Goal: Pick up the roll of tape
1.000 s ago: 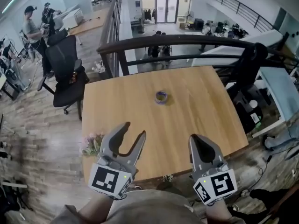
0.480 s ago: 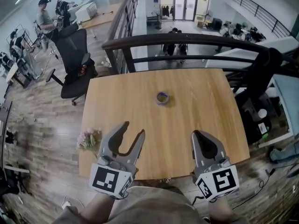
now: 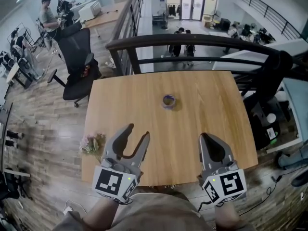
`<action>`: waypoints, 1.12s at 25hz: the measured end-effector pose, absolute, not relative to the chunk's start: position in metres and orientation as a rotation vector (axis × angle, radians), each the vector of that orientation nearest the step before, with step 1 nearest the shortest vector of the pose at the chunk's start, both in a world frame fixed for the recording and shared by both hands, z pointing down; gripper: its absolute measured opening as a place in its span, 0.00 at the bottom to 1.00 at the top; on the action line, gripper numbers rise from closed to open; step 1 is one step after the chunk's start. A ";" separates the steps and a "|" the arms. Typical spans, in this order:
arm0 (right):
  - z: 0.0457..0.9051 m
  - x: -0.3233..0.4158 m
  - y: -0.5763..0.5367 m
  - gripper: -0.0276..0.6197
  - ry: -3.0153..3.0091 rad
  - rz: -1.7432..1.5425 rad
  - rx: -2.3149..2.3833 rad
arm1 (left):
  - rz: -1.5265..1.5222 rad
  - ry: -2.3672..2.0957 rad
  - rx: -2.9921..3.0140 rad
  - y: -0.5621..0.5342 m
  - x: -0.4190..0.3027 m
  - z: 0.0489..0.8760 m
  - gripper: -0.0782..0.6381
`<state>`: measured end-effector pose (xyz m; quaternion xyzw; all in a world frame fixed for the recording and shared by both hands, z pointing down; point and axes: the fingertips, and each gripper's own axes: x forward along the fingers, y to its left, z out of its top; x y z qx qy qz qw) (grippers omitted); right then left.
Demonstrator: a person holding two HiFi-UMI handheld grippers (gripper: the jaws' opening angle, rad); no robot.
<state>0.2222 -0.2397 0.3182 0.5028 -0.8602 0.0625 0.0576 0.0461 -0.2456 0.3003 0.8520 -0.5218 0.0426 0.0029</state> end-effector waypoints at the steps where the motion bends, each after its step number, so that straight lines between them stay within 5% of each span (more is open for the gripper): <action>1: 0.319 0.222 -0.241 0.07 -2.604 0.190 1.527 | 0.136 -1.634 2.674 -0.247 0.046 0.301 0.37; 28: 0.381 0.224 -0.369 0.07 -2.494 0.216 1.530 | 0.225 -1.592 2.556 -0.404 0.066 0.381 0.37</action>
